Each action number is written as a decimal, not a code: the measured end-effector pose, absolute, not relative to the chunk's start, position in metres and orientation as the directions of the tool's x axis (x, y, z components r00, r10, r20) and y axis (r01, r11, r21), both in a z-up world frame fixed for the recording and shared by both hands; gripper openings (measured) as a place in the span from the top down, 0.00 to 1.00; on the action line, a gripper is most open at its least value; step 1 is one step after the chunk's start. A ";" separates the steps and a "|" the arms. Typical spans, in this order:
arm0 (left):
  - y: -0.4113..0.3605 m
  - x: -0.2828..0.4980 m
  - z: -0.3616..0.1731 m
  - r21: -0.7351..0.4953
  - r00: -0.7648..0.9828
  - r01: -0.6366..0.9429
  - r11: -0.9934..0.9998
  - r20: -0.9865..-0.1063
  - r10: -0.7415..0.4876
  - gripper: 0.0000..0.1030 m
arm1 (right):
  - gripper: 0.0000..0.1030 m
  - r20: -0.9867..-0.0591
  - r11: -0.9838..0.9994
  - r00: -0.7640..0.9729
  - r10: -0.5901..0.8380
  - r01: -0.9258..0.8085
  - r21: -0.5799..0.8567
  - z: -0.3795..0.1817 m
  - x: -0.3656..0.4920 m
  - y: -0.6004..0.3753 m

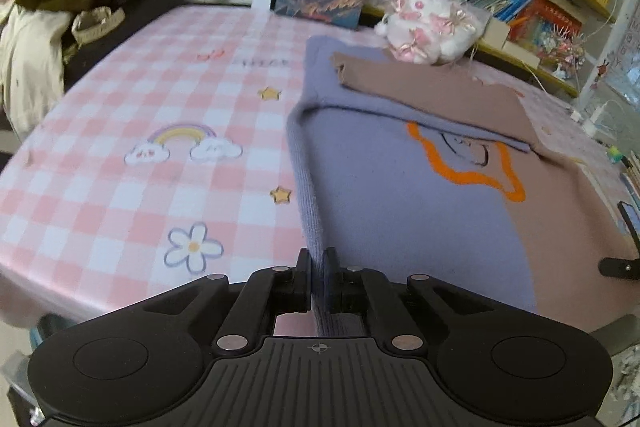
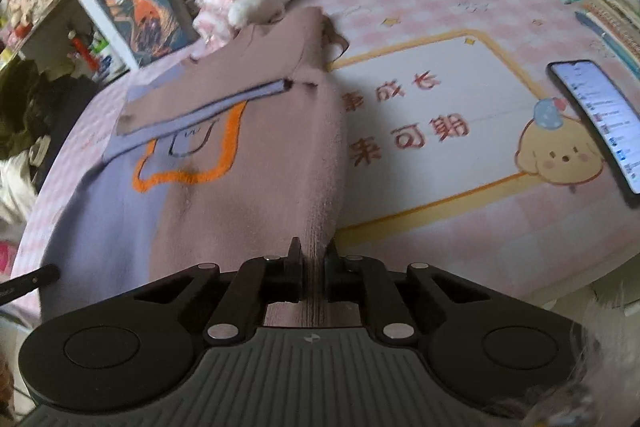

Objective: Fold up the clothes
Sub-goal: 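Grasp the sweater hem with the left gripper while the right gripper grasps it too, then lift the held hem with both grippers and fold it over toward the collar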

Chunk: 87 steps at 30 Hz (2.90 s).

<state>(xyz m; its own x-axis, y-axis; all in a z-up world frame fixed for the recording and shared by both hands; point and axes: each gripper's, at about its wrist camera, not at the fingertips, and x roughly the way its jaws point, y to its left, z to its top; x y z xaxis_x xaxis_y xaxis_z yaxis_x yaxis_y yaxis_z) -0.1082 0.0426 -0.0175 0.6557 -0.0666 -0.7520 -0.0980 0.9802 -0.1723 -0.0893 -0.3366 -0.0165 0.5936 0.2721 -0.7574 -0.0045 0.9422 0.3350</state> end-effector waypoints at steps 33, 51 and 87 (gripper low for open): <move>0.058 -0.129 -0.022 -0.369 0.630 -0.141 0.919 -0.749 -0.204 0.96 | 0.92 -0.771 0.913 0.554 0.312 0.048 0.404 -0.018 -0.114 -0.351; 0.093 -0.144 -0.022 -0.596 0.638 -0.093 0.797 -0.651 -0.412 0.96 | 0.92 -0.747 0.862 0.577 0.331 0.137 0.488 -0.001 -0.162 -0.350; 0.110 0.060 -0.004 -0.754 0.808 -0.264 0.601 -0.513 -0.290 0.96 | 0.93 -0.340 0.354 0.775 0.533 0.161 0.921 0.010 0.048 -0.413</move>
<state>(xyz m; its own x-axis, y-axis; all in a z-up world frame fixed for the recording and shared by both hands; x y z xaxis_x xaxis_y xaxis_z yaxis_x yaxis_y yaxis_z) 0.0604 0.1100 -0.0039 0.8076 -0.2901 -0.5135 -0.2638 0.6010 -0.7545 0.0477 -0.4130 0.0097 0.7752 0.5327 -0.3395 0.1606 0.3537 0.9215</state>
